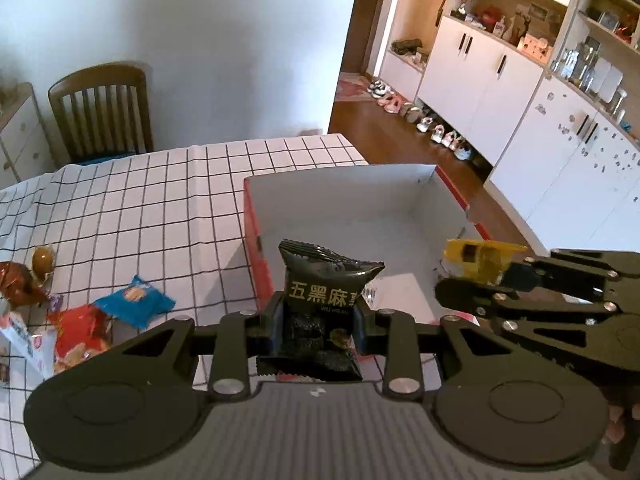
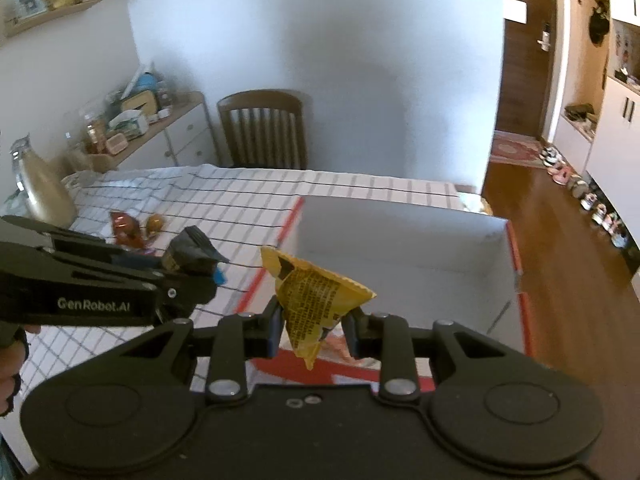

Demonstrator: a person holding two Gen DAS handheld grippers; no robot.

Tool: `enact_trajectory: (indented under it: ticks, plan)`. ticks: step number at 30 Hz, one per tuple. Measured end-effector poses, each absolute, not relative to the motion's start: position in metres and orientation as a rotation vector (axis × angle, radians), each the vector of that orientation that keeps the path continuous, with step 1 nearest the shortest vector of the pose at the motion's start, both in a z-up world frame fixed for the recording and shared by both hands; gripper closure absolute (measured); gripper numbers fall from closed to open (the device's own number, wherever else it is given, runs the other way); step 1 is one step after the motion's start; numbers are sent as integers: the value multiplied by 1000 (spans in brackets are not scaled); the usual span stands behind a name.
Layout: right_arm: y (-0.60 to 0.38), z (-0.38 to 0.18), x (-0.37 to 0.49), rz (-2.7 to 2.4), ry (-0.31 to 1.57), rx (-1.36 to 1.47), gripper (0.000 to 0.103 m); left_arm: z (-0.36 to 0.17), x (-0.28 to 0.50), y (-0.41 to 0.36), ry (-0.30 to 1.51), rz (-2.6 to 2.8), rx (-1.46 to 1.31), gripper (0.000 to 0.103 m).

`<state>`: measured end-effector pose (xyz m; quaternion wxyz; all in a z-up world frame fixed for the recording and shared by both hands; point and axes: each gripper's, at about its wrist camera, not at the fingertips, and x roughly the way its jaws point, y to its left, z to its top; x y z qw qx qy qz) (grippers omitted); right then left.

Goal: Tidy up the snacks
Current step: 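Carry both packets over the red box and lower them inside, then open both tools to drop the packets into the box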

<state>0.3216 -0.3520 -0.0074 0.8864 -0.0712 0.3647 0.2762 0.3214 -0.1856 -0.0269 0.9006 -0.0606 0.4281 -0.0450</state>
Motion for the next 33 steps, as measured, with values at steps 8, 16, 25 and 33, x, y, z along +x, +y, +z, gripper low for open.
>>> enact_trajectory:
  ticks: [8, 16, 25, 33]
  plan:
    - [-370, -30, 354, 495, 797, -150, 74, -44, 376, -211, 930, -104, -108, 71]
    - [-389, -57, 380, 440, 867, -143, 74, -77, 424, -238, 1010, -115, -60, 71]
    - [-398, -84, 401, 418, 962, -150, 74, -108, 455, -259, 1078, -121, -37, 71]
    - [-402, -96, 408, 399, 1000, -154, 72, -131, 465, -270, 1154, -116, -12, 71]
